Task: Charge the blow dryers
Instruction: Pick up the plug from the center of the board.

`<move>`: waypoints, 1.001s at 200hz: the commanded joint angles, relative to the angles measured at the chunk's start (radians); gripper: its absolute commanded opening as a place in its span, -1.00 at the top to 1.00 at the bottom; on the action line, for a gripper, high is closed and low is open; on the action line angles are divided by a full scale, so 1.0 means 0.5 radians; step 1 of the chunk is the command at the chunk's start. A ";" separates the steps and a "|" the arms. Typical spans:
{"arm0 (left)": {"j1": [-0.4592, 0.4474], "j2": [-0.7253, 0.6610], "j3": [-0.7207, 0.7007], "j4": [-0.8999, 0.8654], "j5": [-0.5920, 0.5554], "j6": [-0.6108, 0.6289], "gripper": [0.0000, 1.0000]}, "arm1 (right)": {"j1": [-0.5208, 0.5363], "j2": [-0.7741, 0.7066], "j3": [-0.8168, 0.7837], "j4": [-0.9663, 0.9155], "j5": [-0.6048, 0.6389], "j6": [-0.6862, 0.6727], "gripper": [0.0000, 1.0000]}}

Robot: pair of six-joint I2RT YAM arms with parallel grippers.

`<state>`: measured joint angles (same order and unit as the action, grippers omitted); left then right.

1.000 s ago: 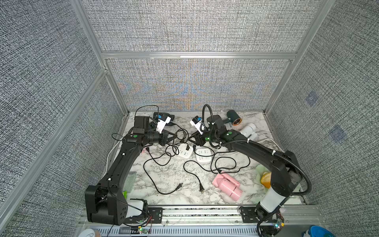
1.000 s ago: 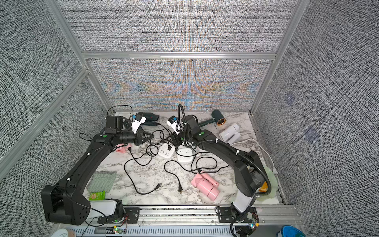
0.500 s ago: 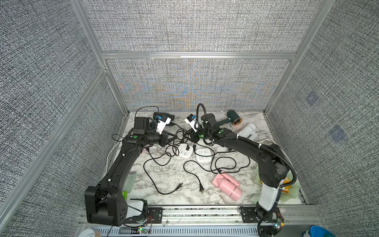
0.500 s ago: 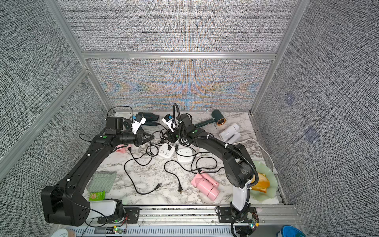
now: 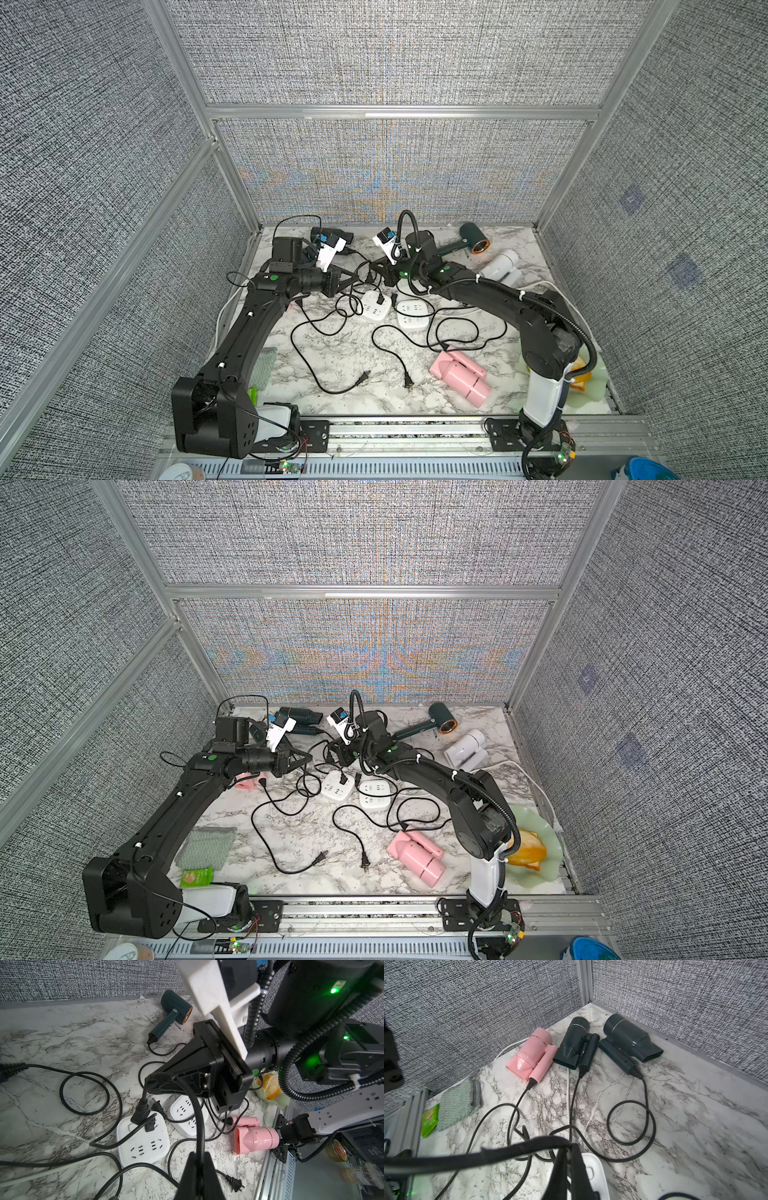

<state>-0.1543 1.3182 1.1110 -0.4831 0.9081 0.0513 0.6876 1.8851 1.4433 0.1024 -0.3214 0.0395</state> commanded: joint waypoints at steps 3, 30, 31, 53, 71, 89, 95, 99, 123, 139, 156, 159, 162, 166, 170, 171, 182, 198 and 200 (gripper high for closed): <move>0.002 -0.006 0.005 0.037 -0.018 -0.020 0.96 | 0.005 -0.021 -0.004 0.133 0.272 -0.055 0.97; 0.000 -0.012 0.002 0.038 -0.055 -0.027 0.96 | 0.025 -0.066 -0.068 0.208 0.485 -0.091 1.00; 0.001 -0.011 0.002 0.039 -0.057 -0.028 0.96 | 0.025 -0.068 -0.072 0.212 0.491 -0.091 1.00; 0.002 -0.008 -0.001 0.050 -0.102 -0.046 0.96 | 0.024 -0.075 -0.083 0.211 0.583 -0.103 1.00; 0.003 0.005 0.013 0.050 -0.210 -0.066 0.96 | 0.030 -0.095 -0.101 0.183 0.623 -0.114 1.00; 0.001 0.034 0.046 0.014 -0.289 -0.054 0.96 | 0.039 -0.172 -0.180 0.179 0.654 -0.104 1.00; 0.000 0.039 0.054 0.006 -0.321 -0.049 0.96 | 0.040 -0.205 -0.209 0.179 0.662 -0.097 1.00; 0.001 0.041 0.057 0.003 -0.349 -0.053 0.96 | 0.042 -0.230 -0.229 0.176 0.672 -0.095 1.00; 0.000 0.045 0.076 0.016 -0.409 -0.071 0.94 | 0.069 -0.371 -0.349 0.158 0.719 -0.111 1.00; -0.004 0.022 0.060 0.065 -0.381 -0.107 0.89 | 0.092 -0.451 -0.386 0.063 0.718 -0.116 1.00; -0.012 0.009 0.015 0.110 -0.361 -0.141 0.84 | 0.113 -0.519 -0.410 -0.058 0.709 -0.083 1.00; -0.012 0.013 0.008 0.113 -0.351 -0.146 0.83 | 0.116 -0.525 -0.406 -0.083 0.705 -0.067 1.00; -0.016 0.018 -0.001 0.112 -0.341 -0.150 0.82 | 0.118 -0.531 -0.407 -0.111 0.699 -0.049 1.00; -0.023 0.023 -0.010 0.113 -0.328 -0.155 0.82 | 0.120 -0.537 -0.408 -0.143 0.685 -0.030 1.00; -0.032 0.026 -0.024 0.116 -0.319 -0.164 0.81 | 0.121 -0.544 -0.406 -0.166 0.662 -0.013 1.00; -0.035 0.026 -0.026 0.118 -0.317 -0.167 0.81 | 0.123 -0.545 -0.410 -0.170 0.659 -0.011 1.00; -0.069 0.029 -0.074 0.148 -0.326 -0.201 0.80 | 0.135 -0.569 -0.435 -0.196 0.634 0.028 1.00; -0.117 0.008 -0.139 0.184 -0.411 -0.266 0.71 | 0.148 -0.579 -0.457 -0.240 0.608 0.090 1.00; -0.123 0.006 -0.146 0.191 -0.420 -0.272 0.68 | 0.151 -0.579 -0.457 -0.247 0.605 0.094 1.00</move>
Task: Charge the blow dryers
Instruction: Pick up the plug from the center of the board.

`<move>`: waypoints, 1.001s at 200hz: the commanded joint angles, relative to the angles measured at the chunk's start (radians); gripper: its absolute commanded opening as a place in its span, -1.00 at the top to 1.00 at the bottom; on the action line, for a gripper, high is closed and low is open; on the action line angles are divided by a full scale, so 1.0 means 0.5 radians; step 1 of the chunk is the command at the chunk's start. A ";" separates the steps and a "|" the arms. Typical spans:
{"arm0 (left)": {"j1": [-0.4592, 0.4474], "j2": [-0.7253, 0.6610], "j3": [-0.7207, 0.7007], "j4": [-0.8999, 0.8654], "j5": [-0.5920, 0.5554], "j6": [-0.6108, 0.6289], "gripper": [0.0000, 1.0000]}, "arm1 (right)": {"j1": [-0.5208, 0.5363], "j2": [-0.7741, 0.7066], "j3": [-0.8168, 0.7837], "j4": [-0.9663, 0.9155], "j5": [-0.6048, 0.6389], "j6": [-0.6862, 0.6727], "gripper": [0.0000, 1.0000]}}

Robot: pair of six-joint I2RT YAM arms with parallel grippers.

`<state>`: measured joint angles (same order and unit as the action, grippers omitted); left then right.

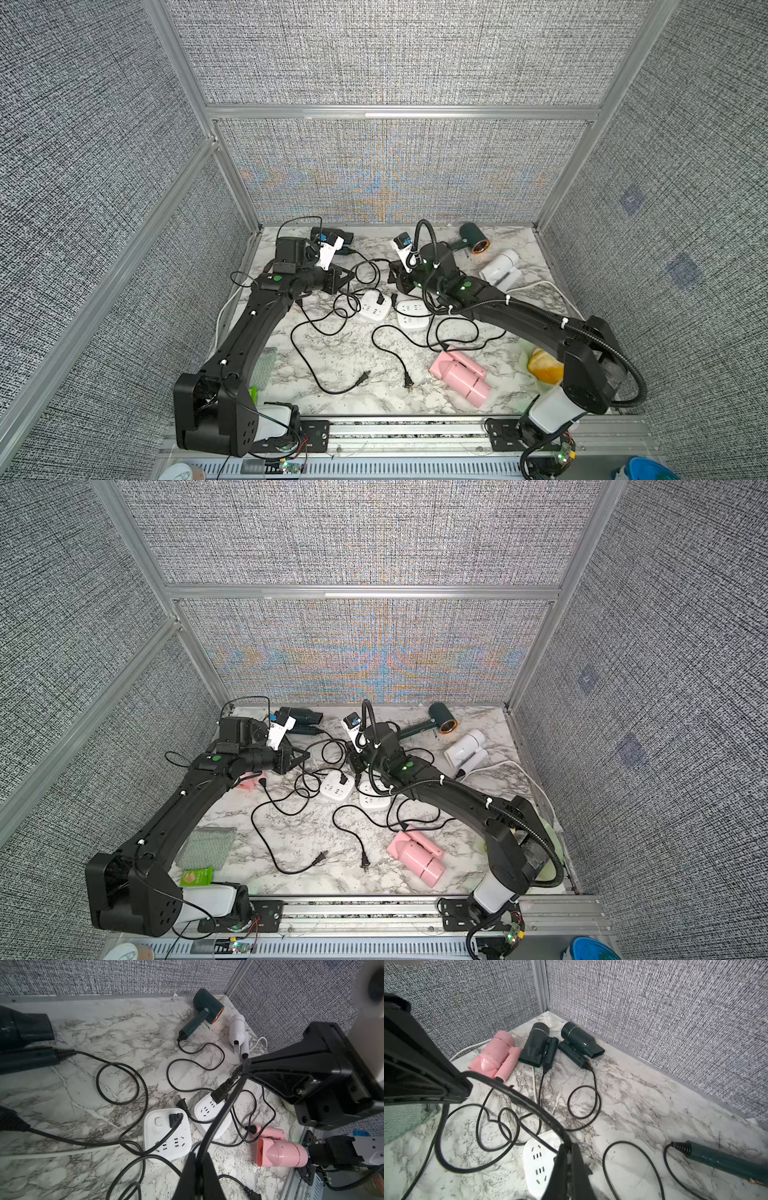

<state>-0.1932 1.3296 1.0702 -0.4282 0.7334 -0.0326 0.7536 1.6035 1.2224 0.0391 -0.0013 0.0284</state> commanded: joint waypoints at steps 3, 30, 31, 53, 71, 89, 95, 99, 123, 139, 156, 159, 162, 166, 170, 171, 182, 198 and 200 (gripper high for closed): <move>-0.049 -0.026 -0.078 0.086 -0.081 -0.115 0.66 | 0.022 -0.016 -0.017 -0.128 -0.037 0.125 1.00; -0.075 -0.101 -0.138 0.082 -0.150 -0.158 0.30 | 0.030 -0.007 -0.021 -0.189 -0.101 0.215 1.00; -0.074 -0.104 -0.138 0.081 -0.153 -0.158 0.28 | 0.031 -0.005 -0.021 -0.189 -0.104 0.219 1.00; -0.081 -0.201 -0.144 0.032 -0.208 -0.173 -0.05 | 0.042 0.020 -0.027 -0.192 -0.160 0.265 1.00; -0.086 -0.296 -0.157 -0.007 -0.246 -0.194 -0.15 | 0.045 0.047 -0.022 -0.186 -0.161 0.292 1.00; -0.097 -0.407 -0.176 -0.042 -0.292 -0.210 -0.18 | 0.045 0.075 -0.010 -0.179 -0.165 0.317 1.00; -0.098 -0.446 -0.190 -0.050 -0.302 -0.212 -0.19 | 0.045 0.088 -0.003 -0.172 -0.166 0.325 1.00; -0.101 -0.469 -0.197 -0.052 -0.304 -0.214 -0.19 | 0.047 0.096 0.001 -0.175 -0.169 0.329 1.00; -0.113 -0.609 -0.247 -0.082 -0.295 -0.218 -0.18 | 0.054 0.125 0.020 -0.171 -0.195 0.352 1.00; -0.129 -0.689 -0.302 -0.083 -0.270 -0.226 -0.18 | 0.058 0.138 0.031 -0.173 -0.228 0.373 1.00; -0.158 -0.749 -0.380 -0.034 -0.225 -0.276 -0.18 | 0.060 0.141 0.040 -0.175 -0.265 0.386 1.00; -0.166 -0.761 -0.402 -0.013 -0.222 -0.294 -0.18 | 0.058 0.143 0.043 -0.177 -0.269 0.388 1.00; -0.175 -0.770 -0.421 0.008 -0.221 -0.313 -0.18 | 0.057 0.145 0.045 -0.178 -0.275 0.390 1.00; -0.190 -0.780 -0.451 0.042 -0.215 -0.339 -0.18 | 0.057 0.146 0.050 -0.182 -0.283 0.388 1.00; -0.204 -0.788 -0.482 0.080 -0.210 -0.365 -0.18 | 0.059 0.145 0.053 -0.182 -0.290 0.388 1.00; -0.208 -0.790 -0.487 0.092 -0.209 -0.371 -0.18 | 0.058 0.143 0.053 -0.184 -0.293 0.388 1.00; -0.256 -0.801 -0.567 0.215 -0.216 -0.443 -0.18 | 0.057 0.141 0.060 -0.188 -0.323 0.389 1.00; -0.327 -0.773 -0.662 0.387 -0.239 -0.512 -0.18 | 0.057 0.140 0.079 -0.212 -0.375 0.378 1.00; -0.334 -0.764 -0.672 0.409 -0.242 -0.518 -0.18 | 0.057 0.140 0.081 -0.215 -0.383 0.378 1.00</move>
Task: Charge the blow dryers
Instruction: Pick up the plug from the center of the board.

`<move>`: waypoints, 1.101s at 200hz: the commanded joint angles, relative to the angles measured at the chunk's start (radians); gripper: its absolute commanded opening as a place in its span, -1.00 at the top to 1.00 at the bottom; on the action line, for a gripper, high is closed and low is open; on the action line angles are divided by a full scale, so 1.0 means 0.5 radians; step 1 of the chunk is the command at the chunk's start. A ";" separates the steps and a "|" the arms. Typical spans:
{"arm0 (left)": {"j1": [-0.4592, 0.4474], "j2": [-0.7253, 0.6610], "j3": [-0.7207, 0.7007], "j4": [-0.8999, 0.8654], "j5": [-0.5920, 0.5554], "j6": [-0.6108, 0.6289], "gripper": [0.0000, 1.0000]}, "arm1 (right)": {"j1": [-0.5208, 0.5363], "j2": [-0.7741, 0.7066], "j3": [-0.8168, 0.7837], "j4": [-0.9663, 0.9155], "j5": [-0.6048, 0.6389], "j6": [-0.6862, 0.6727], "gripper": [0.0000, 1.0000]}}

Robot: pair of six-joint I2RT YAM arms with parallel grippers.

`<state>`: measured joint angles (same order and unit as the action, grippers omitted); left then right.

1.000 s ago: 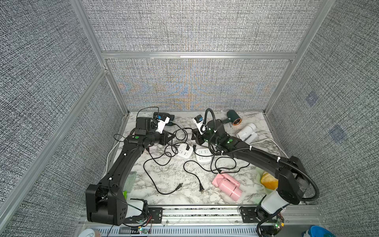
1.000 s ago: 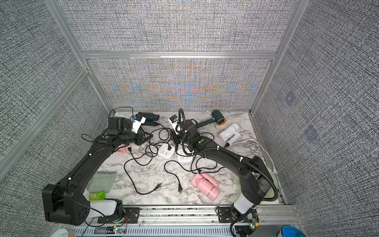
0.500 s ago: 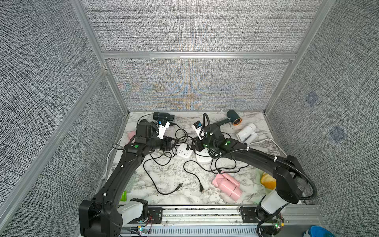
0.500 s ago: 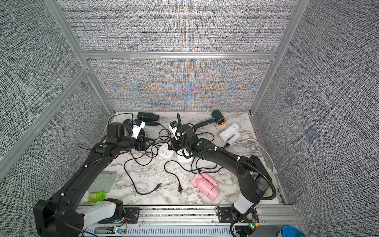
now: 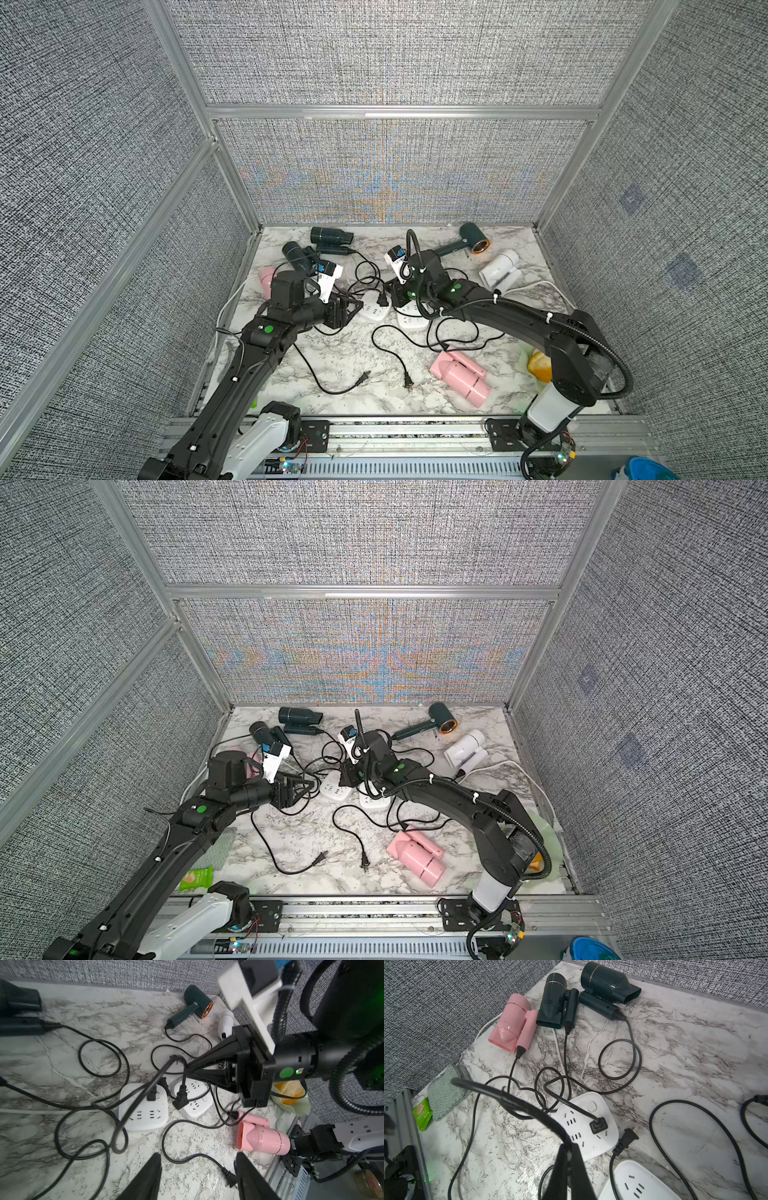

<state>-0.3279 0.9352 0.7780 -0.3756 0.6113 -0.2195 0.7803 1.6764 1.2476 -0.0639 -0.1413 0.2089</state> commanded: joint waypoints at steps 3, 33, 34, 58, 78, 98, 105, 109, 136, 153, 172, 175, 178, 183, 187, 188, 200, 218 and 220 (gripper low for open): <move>-0.077 0.037 -0.101 0.331 -0.001 -0.152 -0.18 | 0.006 -0.006 0.033 -0.010 -0.111 0.017 1.00; -0.136 0.210 -0.180 0.616 0.010 -0.248 -0.24 | 0.006 -0.030 0.033 -0.028 -0.203 0.012 1.00; -0.136 0.213 -0.182 0.625 0.009 -0.250 -0.24 | 0.006 -0.030 0.033 -0.029 -0.206 0.012 1.00; -0.137 0.299 -0.216 0.841 0.009 -0.350 -0.35 | 0.004 -0.049 0.033 -0.067 -0.245 -0.012 1.00; -0.138 0.356 -0.135 0.832 -0.076 -0.531 -0.44 | 0.004 -0.073 0.003 -0.077 -0.260 -0.031 1.00; -0.138 0.425 -0.083 0.899 -0.025 -0.587 -0.44 | 0.004 -0.097 -0.030 -0.073 -0.300 -0.040 1.00; -0.137 0.439 -0.086 0.976 0.020 -0.625 -0.44 | 0.004 -0.102 -0.034 -0.075 -0.315 -0.043 1.00; -0.136 0.449 -0.089 1.011 0.037 -0.641 -0.43 | 0.006 -0.106 -0.038 -0.075 -0.324 -0.043 1.00; -0.136 0.472 -0.068 1.059 0.028 -0.680 -0.37 | 0.006 -0.119 -0.056 -0.059 -0.326 -0.042 1.00; -0.136 0.491 -0.083 1.108 0.018 -0.713 -0.30 | 0.007 -0.128 -0.057 -0.060 -0.336 -0.042 1.00; -0.138 0.525 -0.075 1.145 0.033 -0.755 -0.22 | 0.004 -0.145 -0.091 -0.006 -0.359 -0.032 1.00; -0.137 0.529 -0.078 1.164 0.037 -0.766 -0.20 | 0.007 -0.144 -0.093 0.000 -0.365 -0.030 1.00; -0.139 0.529 -0.084 1.181 0.042 -0.776 -0.19 | 0.005 -0.144 -0.093 0.002 -0.372 -0.028 1.00; -0.136 0.533 -0.095 1.216 0.047 -0.794 -0.15 | 0.004 -0.142 -0.091 0.005 -0.381 -0.022 1.00; -0.138 0.532 -0.104 1.242 0.054 -0.806 -0.12 | 0.008 -0.144 -0.090 0.011 -0.387 -0.020 1.00; -0.139 0.532 -0.106 1.248 0.055 -0.809 -0.11 | 0.007 -0.142 -0.088 0.011 -0.388 -0.019 1.00; -0.139 0.535 -0.123 1.305 0.066 -0.838 -0.02 | 0.006 -0.143 -0.087 0.014 -0.395 -0.022 1.00; -0.137 0.546 -0.136 1.363 0.076 -0.868 0.09 | 0.004 -0.153 -0.102 0.026 -0.395 -0.020 1.00; -0.139 0.546 -0.138 1.372 0.084 -0.873 0.10 | 0.005 -0.154 -0.104 0.027 -0.394 -0.021 1.00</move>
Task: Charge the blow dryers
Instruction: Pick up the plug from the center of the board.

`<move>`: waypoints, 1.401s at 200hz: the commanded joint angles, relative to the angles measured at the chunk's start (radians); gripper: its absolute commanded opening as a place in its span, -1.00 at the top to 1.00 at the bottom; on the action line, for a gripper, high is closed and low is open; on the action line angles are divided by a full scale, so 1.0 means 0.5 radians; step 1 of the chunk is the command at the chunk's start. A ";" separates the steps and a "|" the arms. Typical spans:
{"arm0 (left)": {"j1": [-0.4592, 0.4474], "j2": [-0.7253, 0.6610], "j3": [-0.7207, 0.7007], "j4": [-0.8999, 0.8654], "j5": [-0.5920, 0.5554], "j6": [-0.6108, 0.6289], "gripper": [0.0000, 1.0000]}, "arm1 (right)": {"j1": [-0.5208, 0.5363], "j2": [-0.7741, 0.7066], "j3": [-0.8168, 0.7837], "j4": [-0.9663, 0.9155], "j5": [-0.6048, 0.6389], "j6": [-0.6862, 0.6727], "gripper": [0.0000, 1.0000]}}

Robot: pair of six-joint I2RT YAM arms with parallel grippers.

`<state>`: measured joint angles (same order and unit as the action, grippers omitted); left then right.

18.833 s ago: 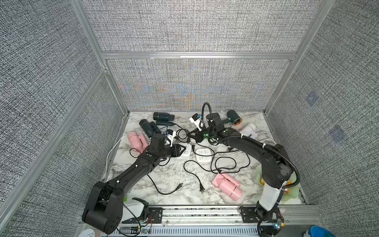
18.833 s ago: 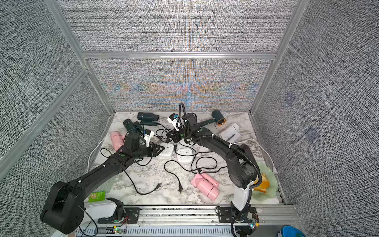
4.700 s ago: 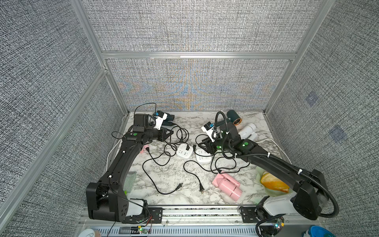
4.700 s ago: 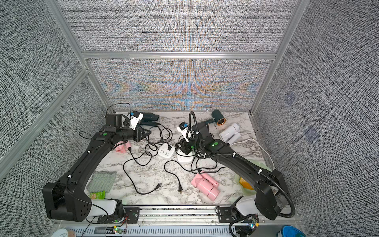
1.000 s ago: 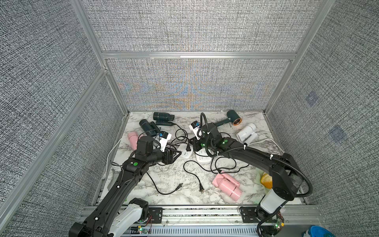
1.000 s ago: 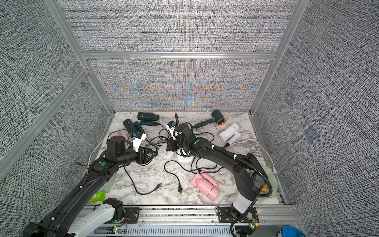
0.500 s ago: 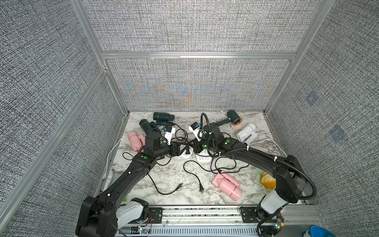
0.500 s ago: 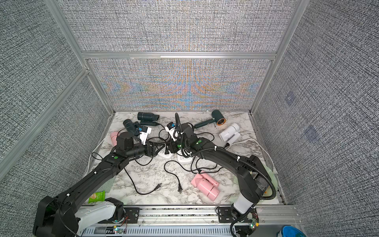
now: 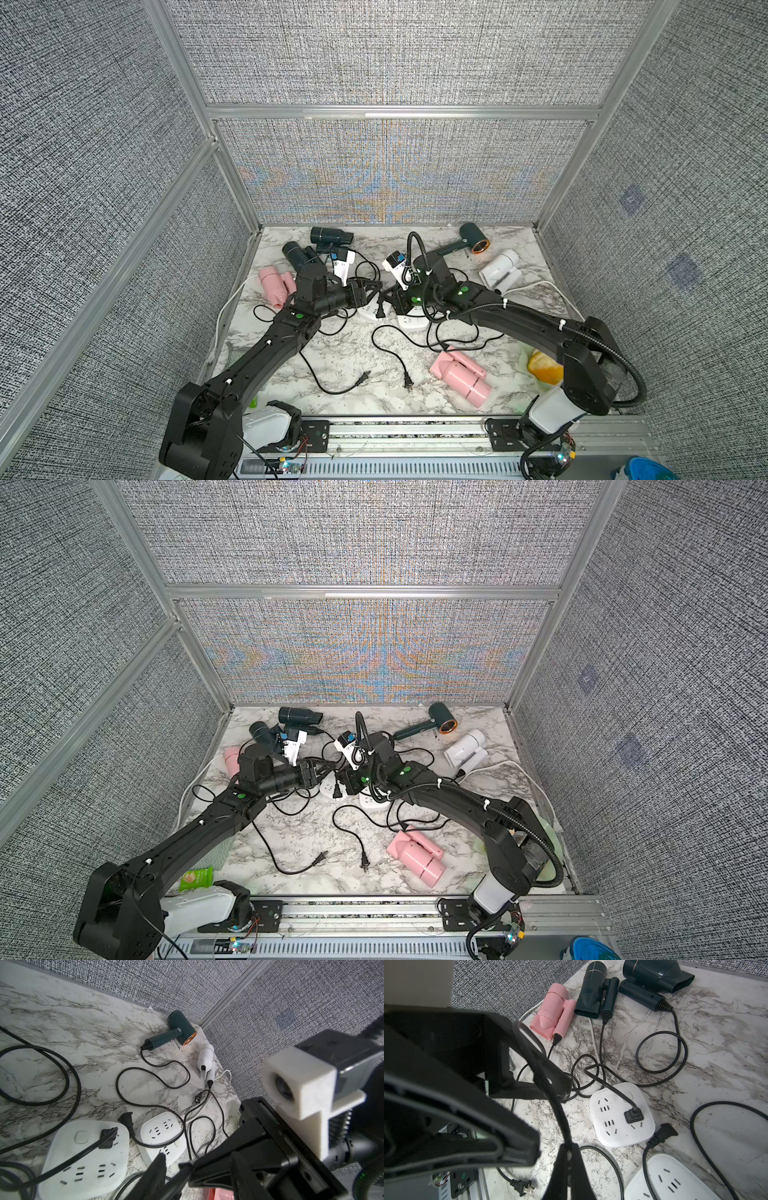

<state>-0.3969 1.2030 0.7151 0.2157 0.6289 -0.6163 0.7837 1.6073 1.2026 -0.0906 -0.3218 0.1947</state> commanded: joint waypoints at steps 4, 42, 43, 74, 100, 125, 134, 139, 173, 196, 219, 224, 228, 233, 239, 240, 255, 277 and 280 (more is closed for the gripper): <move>-0.001 0.014 -0.015 0.210 0.064 -0.085 0.14 | -0.002 -0.016 -0.015 0.085 -0.034 0.009 1.00; -0.001 0.045 -0.024 0.242 0.083 -0.104 0.50 | 0.000 -0.007 -0.021 0.100 -0.039 0.013 1.00; -0.002 0.044 -0.025 0.243 0.083 -0.103 0.51 | 0.000 -0.006 -0.021 0.099 -0.038 0.012 1.00; -0.006 0.057 -0.037 0.270 0.079 -0.108 0.80 | 0.001 -0.003 -0.010 0.097 -0.039 0.011 1.00; -0.010 0.047 -0.054 0.289 0.040 -0.117 0.94 | -0.003 0.004 0.009 0.085 -0.024 0.015 1.00; -0.009 0.016 -0.072 0.277 -0.073 -0.128 1.00 | -0.003 -0.013 0.015 0.086 0.027 0.061 0.75; -0.010 -0.004 -0.080 0.282 -0.136 -0.156 1.00 | -0.003 -0.021 0.019 0.071 0.073 0.105 0.63; -0.010 -0.014 -0.088 0.295 -0.173 -0.171 1.00 | -0.003 -0.029 0.017 0.071 0.098 0.145 0.58; -0.026 -0.079 -0.151 0.373 -0.392 -0.287 1.00 | 0.026 -0.088 -0.075 0.123 0.234 0.453 0.32; -0.056 -0.091 -0.154 0.319 -0.538 -0.320 1.00 | 0.101 -0.099 -0.054 0.002 0.459 0.548 0.30; -0.096 -0.108 -0.145 0.256 -0.696 -0.331 1.00 | 0.171 -0.058 0.021 -0.144 0.637 0.616 0.30; -0.105 -0.107 -0.147 0.256 -0.720 -0.338 1.00 | 0.187 -0.048 0.034 -0.165 0.675 0.623 0.30; -0.109 -0.105 -0.147 0.251 -0.735 -0.343 1.00 | 0.198 -0.040 0.048 -0.182 0.702 0.626 0.30; -0.119 -0.099 -0.146 0.242 -0.759 -0.347 1.00 | 0.208 -0.026 0.073 -0.212 0.737 0.630 0.30; -0.133 -0.097 -0.142 0.228 -0.789 -0.350 1.00 | 0.222 -0.002 0.106 -0.258 0.781 0.632 0.30; -0.134 -0.098 -0.140 0.227 -0.793 -0.350 1.00 | 0.223 0.004 0.111 -0.264 0.789 0.632 0.30; -0.151 -0.089 -0.130 0.213 -0.824 -0.353 1.00 | 0.241 0.060 0.176 -0.324 0.860 0.618 0.29; -0.164 -0.074 -0.108 0.194 -0.825 -0.352 1.00 | 0.252 0.139 0.236 -0.339 0.852 0.599 0.30; -0.166 -0.072 -0.105 0.190 -0.828 -0.351 1.00 | 0.252 0.151 0.246 -0.343 0.848 0.596 0.29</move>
<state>-0.4755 1.1610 0.6483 0.3168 0.2531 -0.7898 0.9047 1.6535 1.2972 -0.2134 0.0528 0.4801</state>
